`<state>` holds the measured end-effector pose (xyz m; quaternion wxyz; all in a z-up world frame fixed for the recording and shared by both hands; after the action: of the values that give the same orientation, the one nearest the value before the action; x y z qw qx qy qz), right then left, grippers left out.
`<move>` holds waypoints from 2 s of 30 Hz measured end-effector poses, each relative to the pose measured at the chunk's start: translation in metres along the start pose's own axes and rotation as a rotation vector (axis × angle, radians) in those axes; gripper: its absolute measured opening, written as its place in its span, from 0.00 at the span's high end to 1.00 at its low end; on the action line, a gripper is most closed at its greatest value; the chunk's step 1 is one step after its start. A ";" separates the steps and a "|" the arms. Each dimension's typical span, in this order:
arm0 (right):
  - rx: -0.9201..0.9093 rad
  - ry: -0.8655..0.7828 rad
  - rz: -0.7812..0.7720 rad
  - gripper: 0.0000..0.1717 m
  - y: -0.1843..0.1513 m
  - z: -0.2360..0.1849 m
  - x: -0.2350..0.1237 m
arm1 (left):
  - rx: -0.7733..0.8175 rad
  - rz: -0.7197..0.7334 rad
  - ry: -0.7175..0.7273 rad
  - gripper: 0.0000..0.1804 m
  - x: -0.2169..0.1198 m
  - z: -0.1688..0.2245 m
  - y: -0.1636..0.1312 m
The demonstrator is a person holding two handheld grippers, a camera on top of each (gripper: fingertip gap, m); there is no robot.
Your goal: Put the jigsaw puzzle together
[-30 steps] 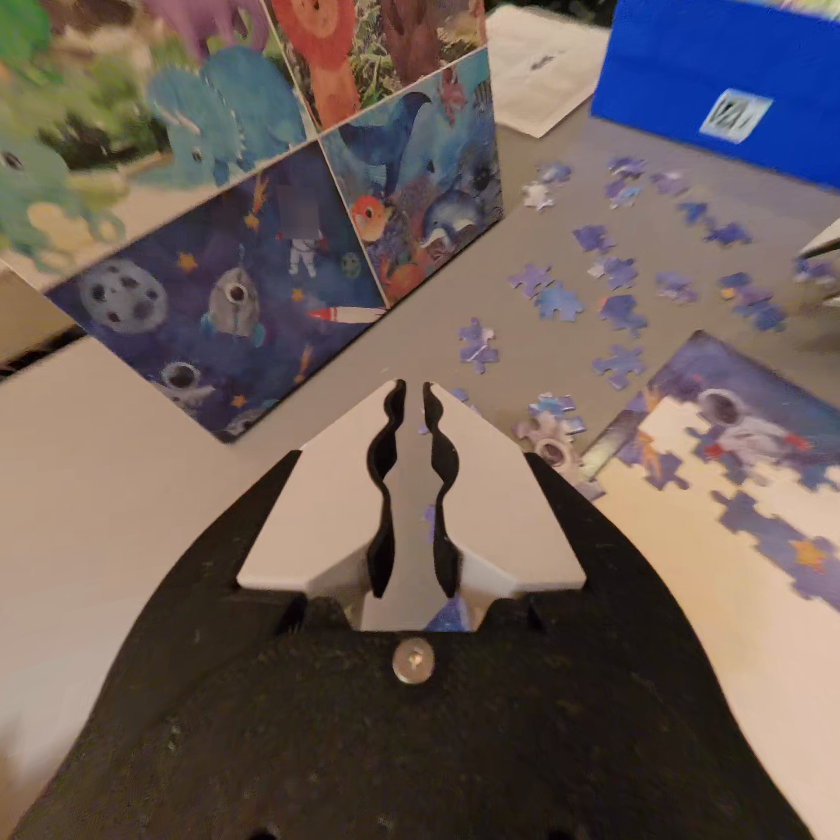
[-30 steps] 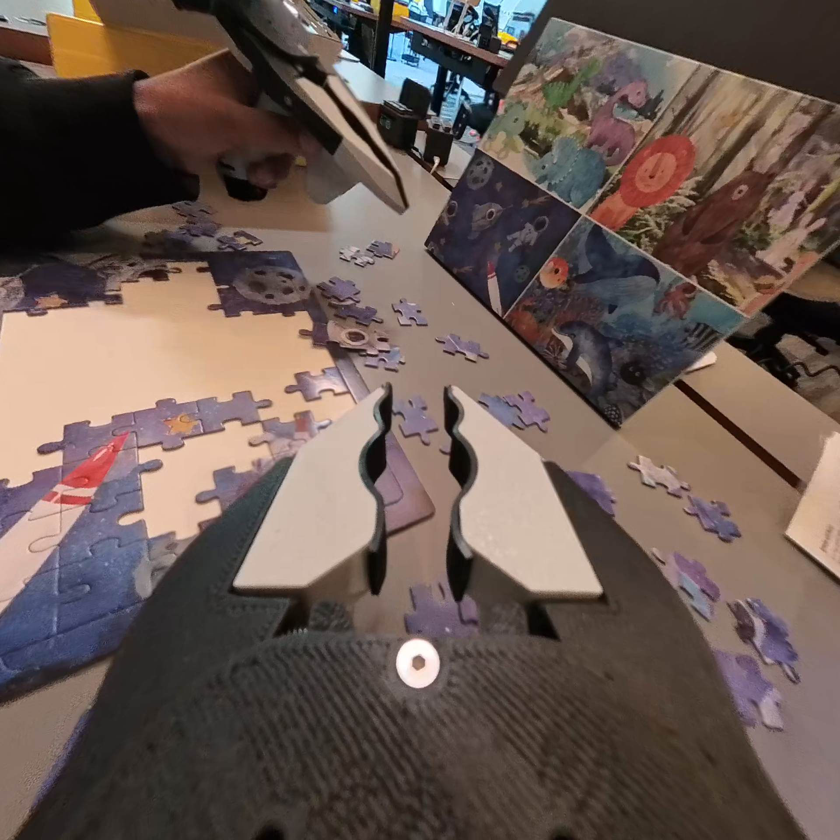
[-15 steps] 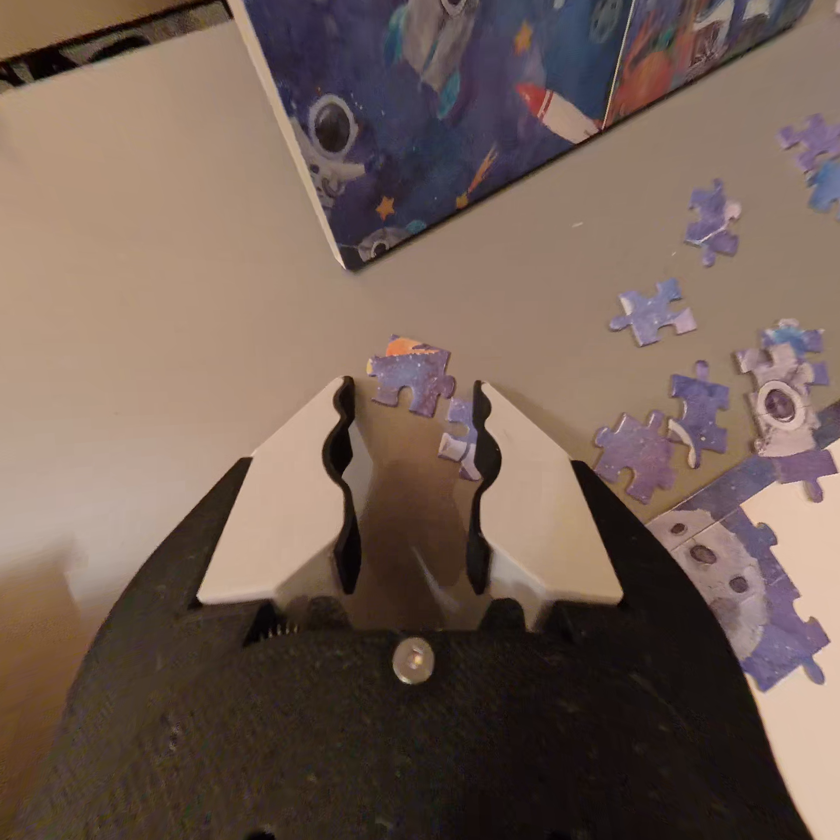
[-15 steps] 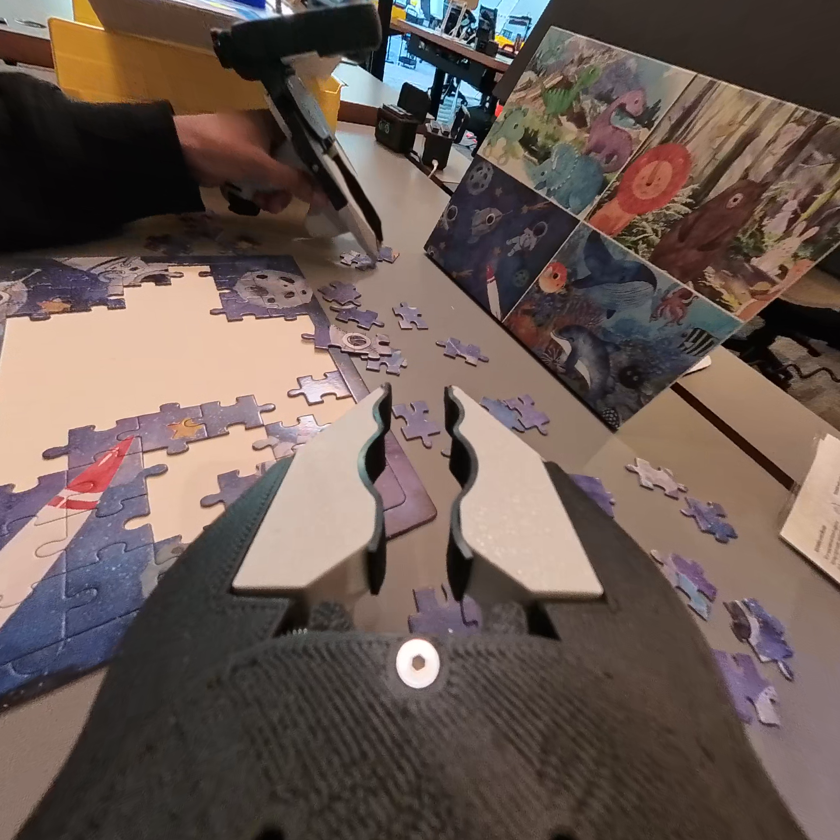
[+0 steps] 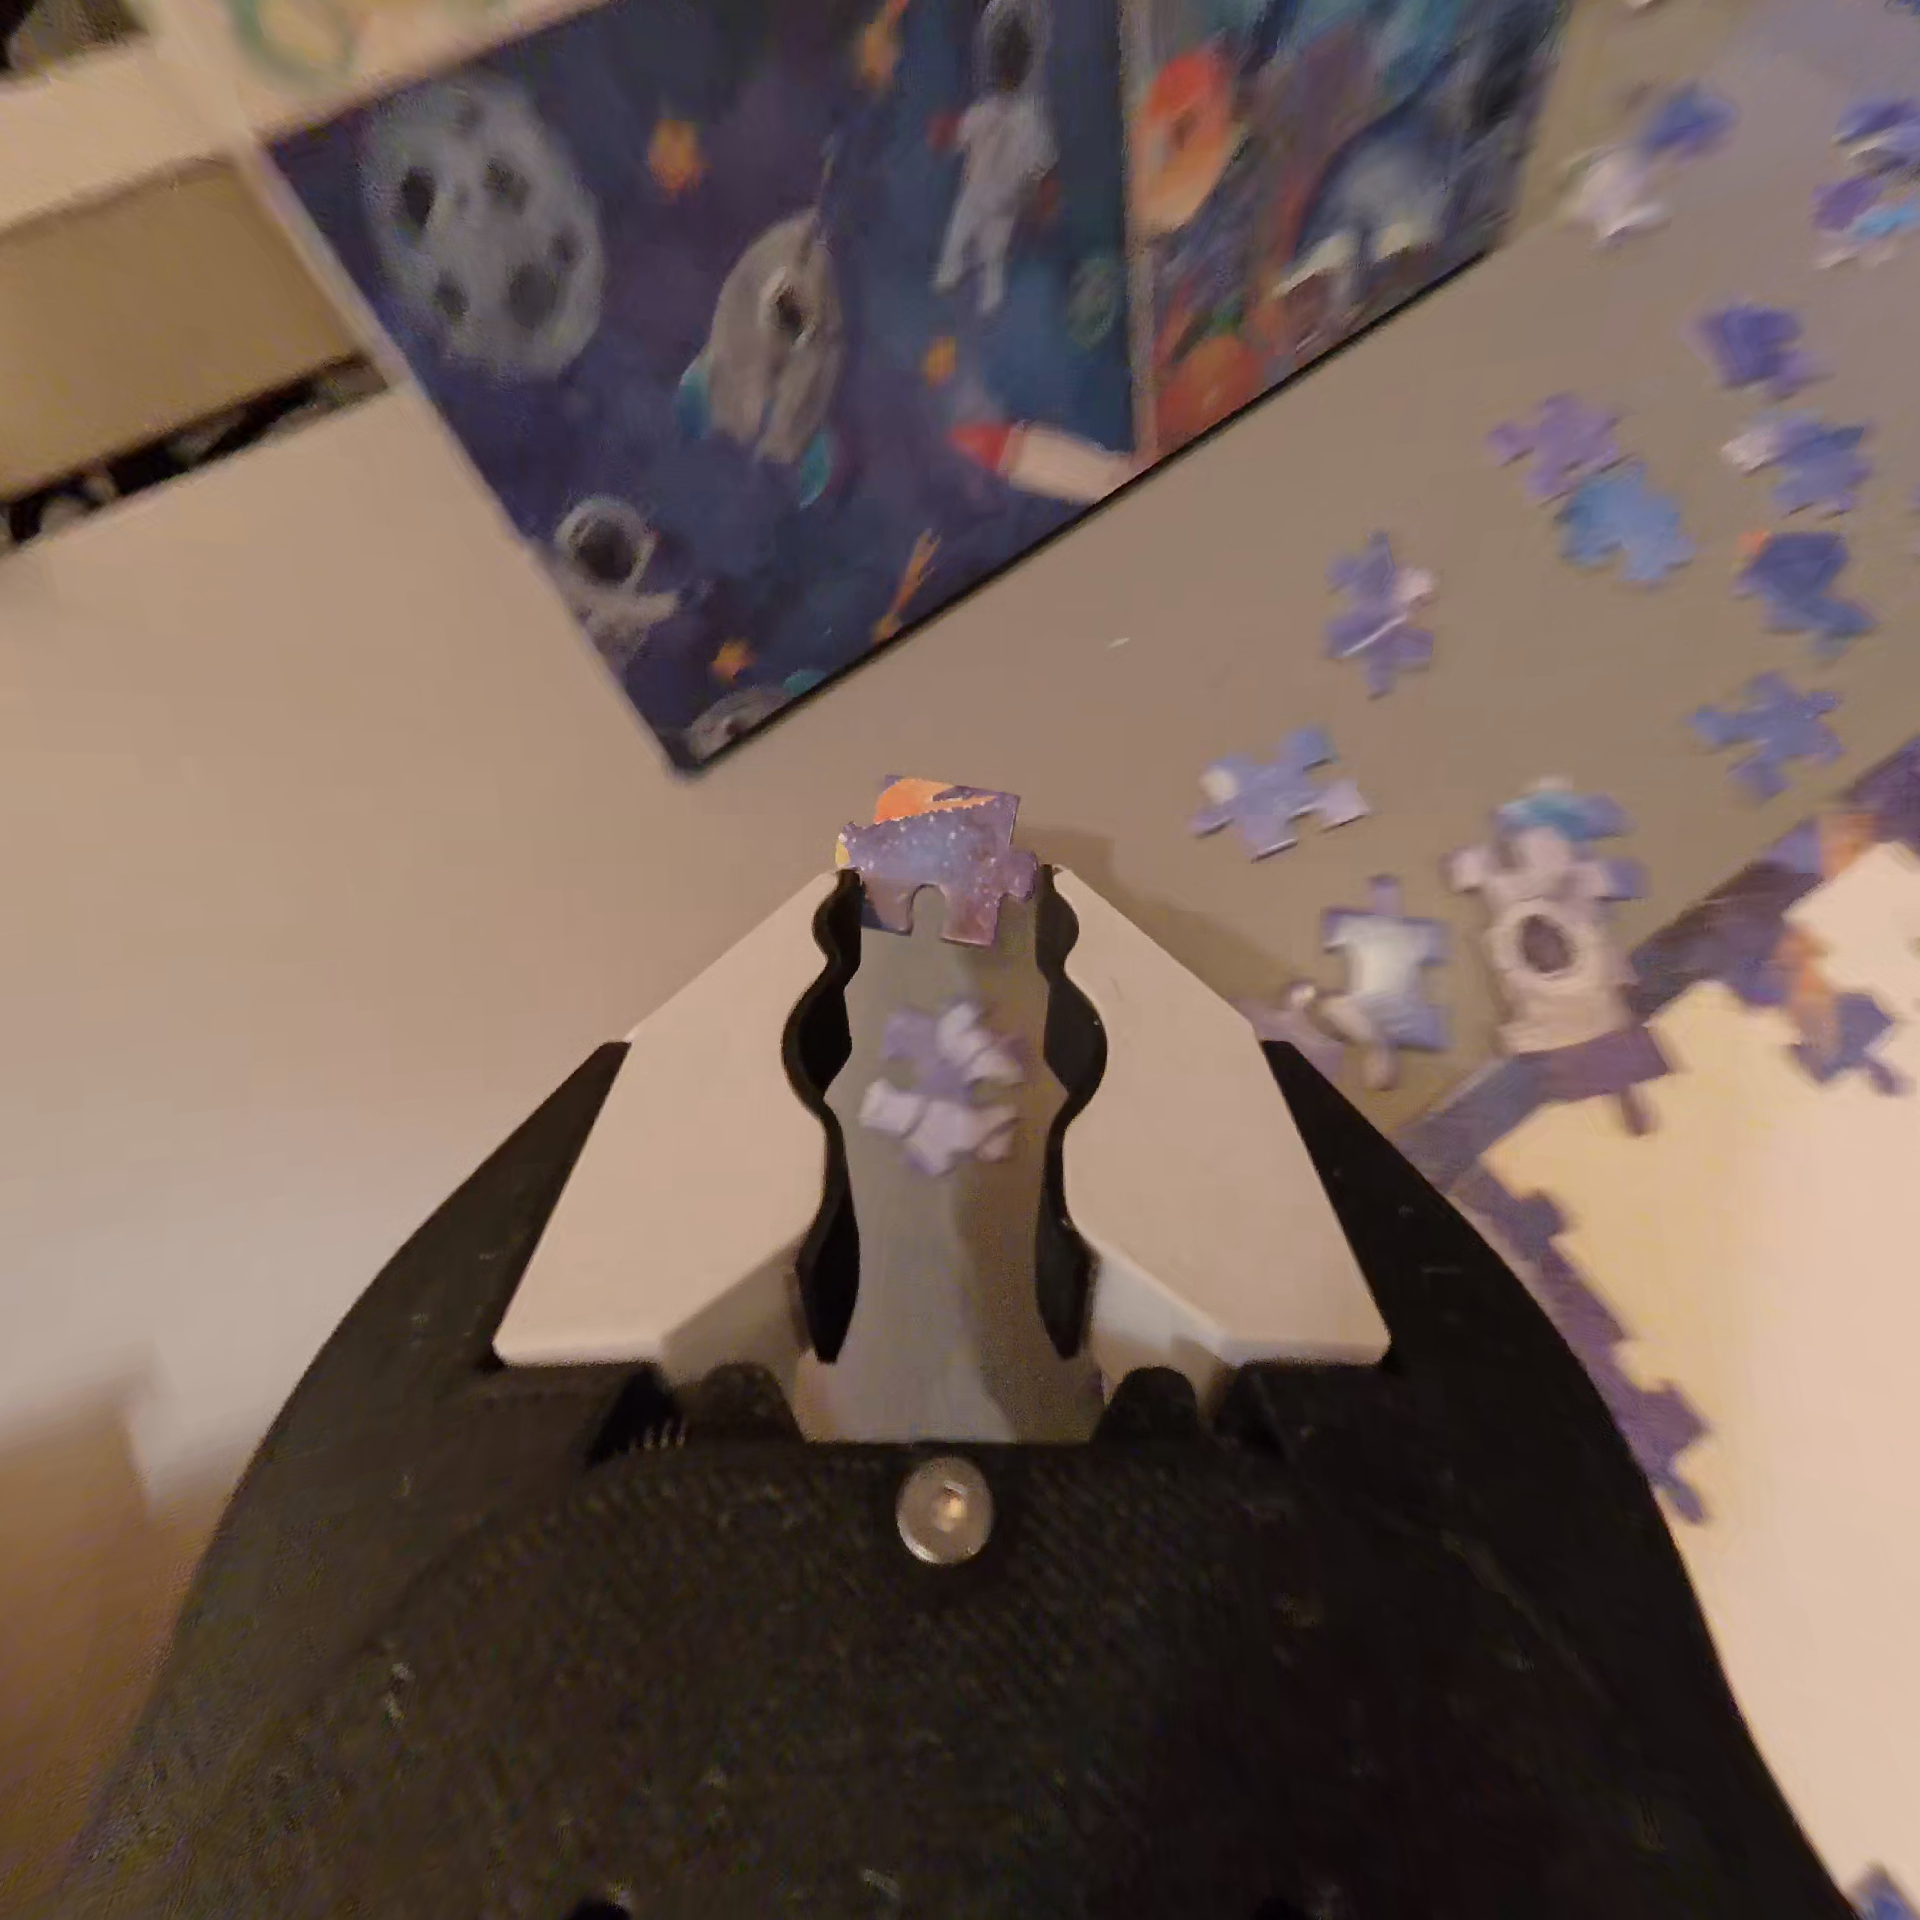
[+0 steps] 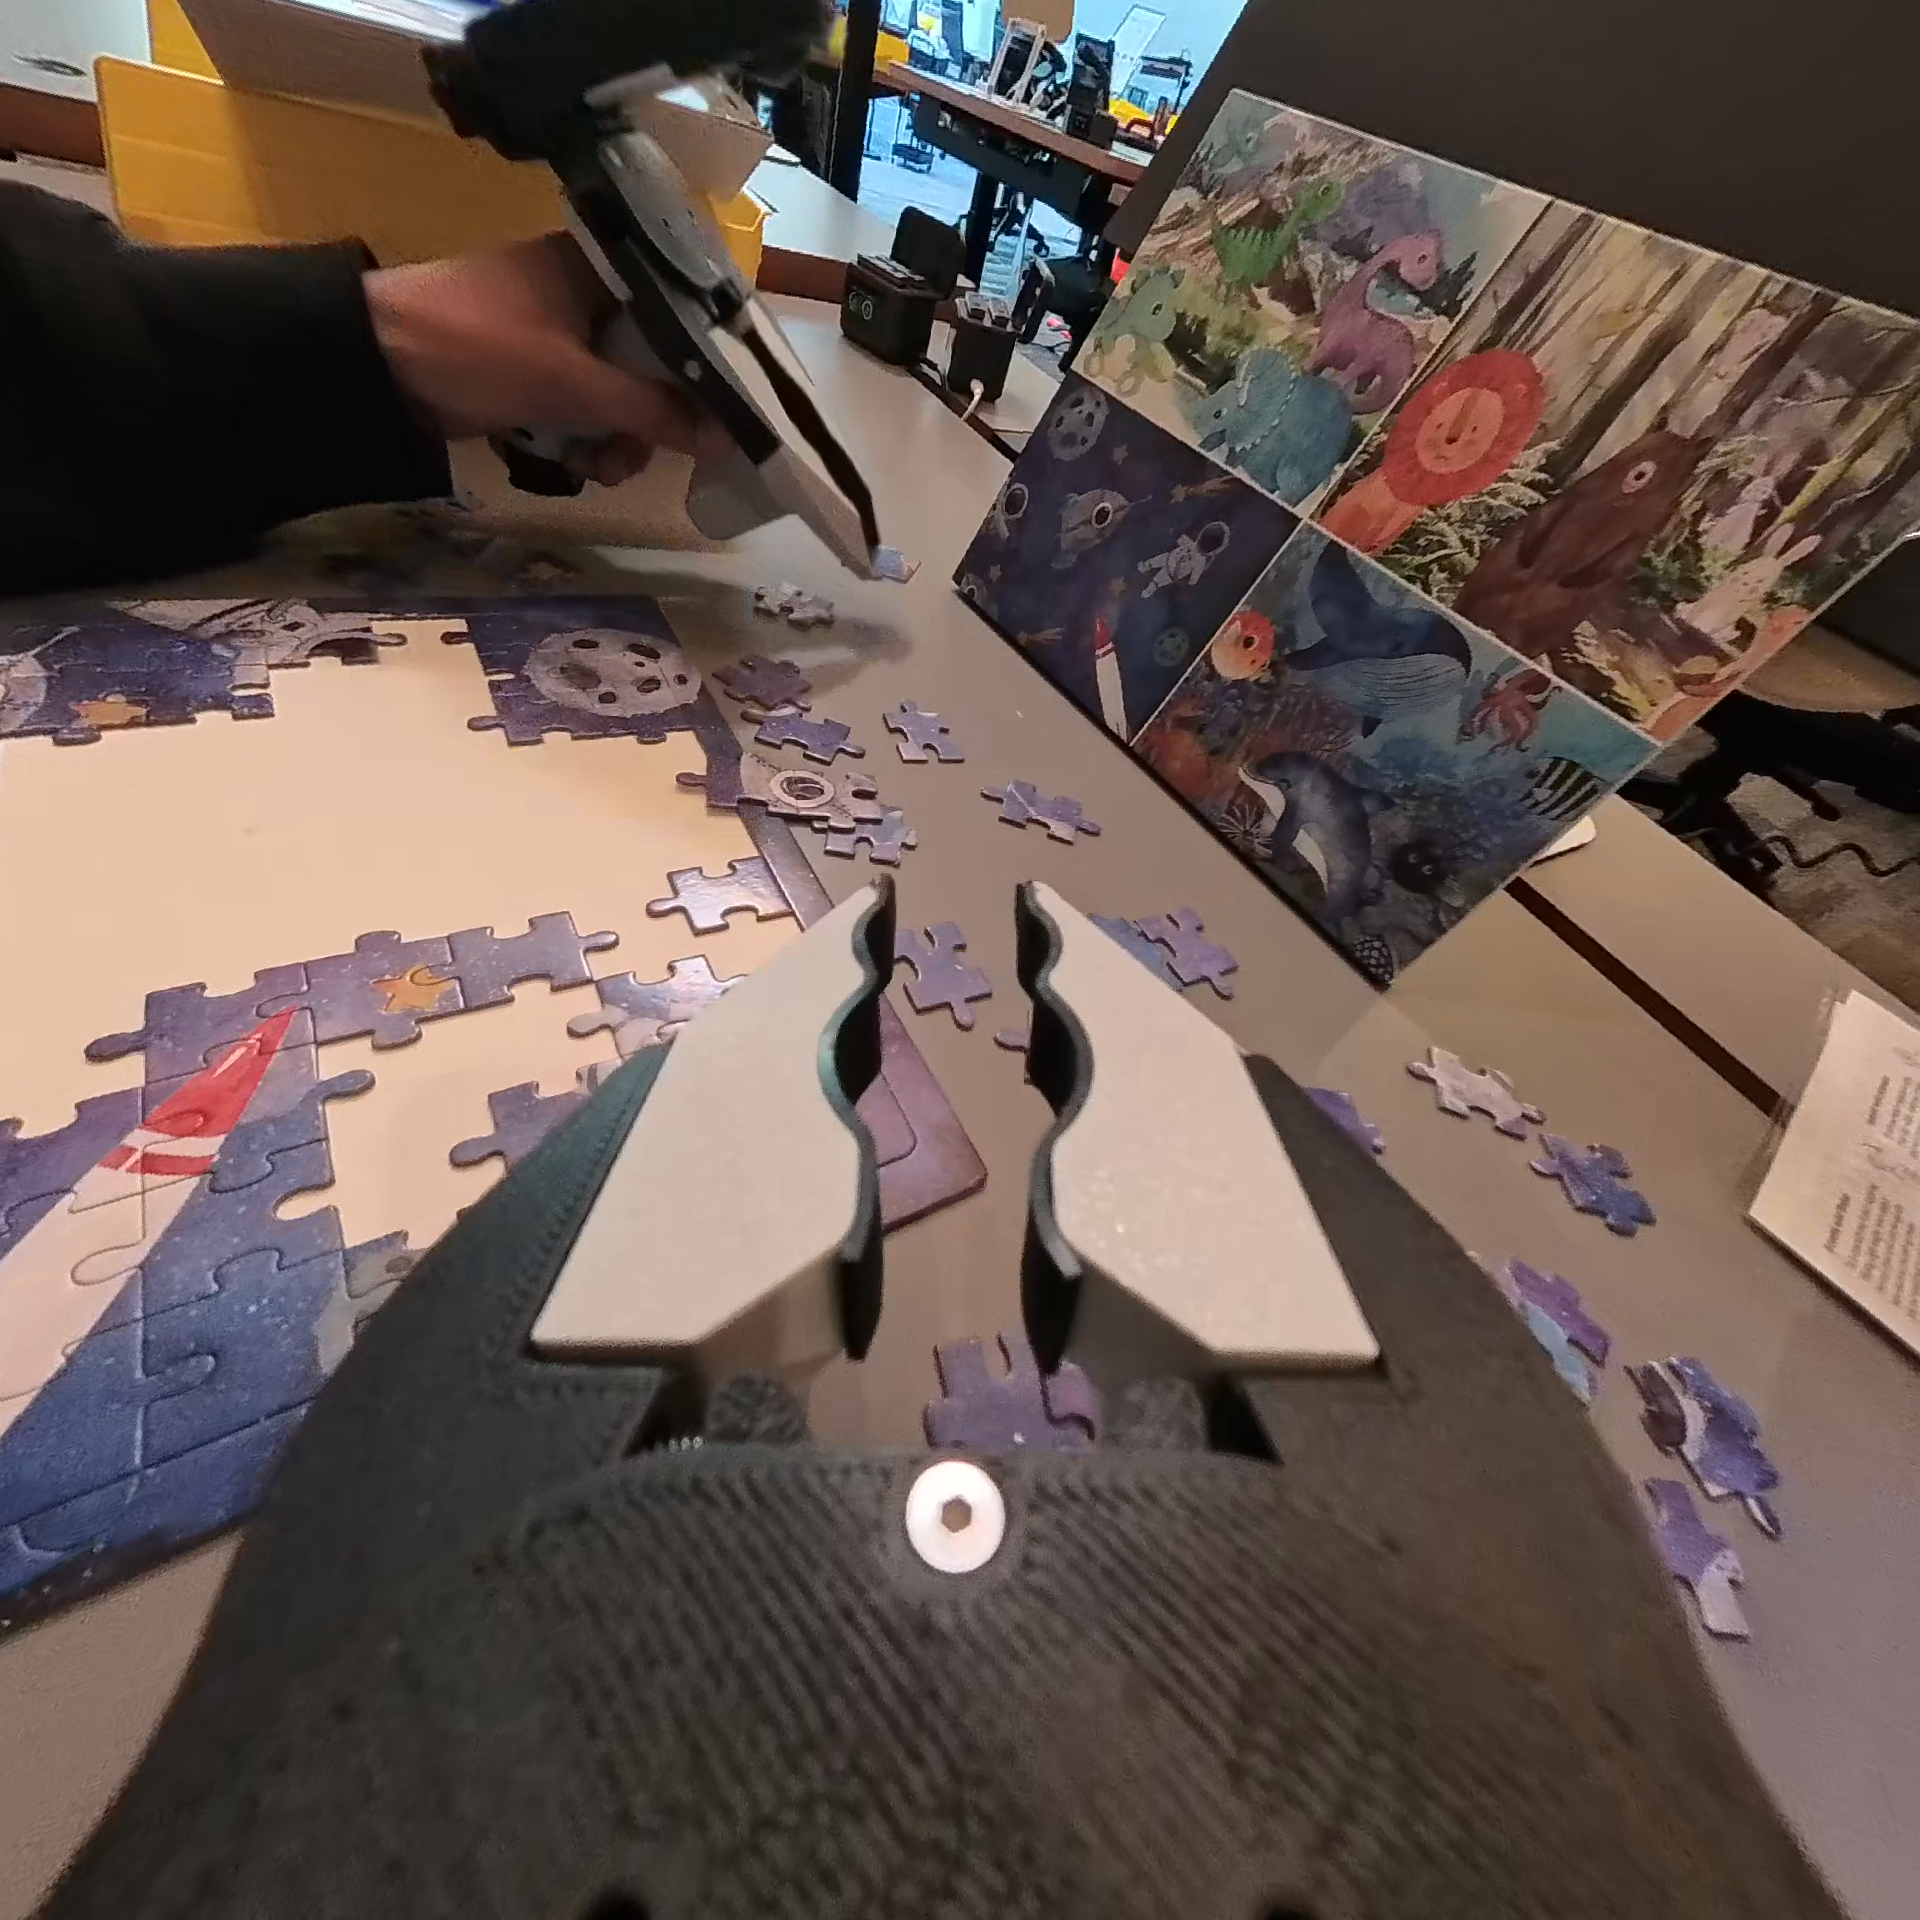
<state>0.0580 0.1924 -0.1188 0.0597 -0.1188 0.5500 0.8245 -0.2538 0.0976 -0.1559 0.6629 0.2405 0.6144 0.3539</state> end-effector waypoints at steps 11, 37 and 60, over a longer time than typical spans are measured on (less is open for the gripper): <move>0.417 0.165 0.046 0.77 0.001 -0.010 0.029 | 0.440 0.160 -0.243 0.82 -0.015 0.183 0.009; 0.677 0.433 0.008 1.00 -0.012 0.011 0.030 | 0.372 0.226 -0.381 0.78 -0.019 0.193 0.008; 0.578 0.879 -0.539 0.87 -0.037 -0.009 0.086 | 0.559 -0.285 -0.411 0.86 0.007 0.166 -0.047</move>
<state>-0.0152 0.1960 -0.1773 0.0634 -0.5638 0.6758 0.4706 -0.0817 0.0920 -0.1743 0.7237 0.3901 0.5689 0.0212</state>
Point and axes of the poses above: each gripper's, where its closed fingertips meet, x out along the fingers, y out of its top, z = x × y across the jaws, the point moved 6 cm from there along -x, back along the fingers, and after that the axes turned 8 degrees about -x, right-handed, at the moved point
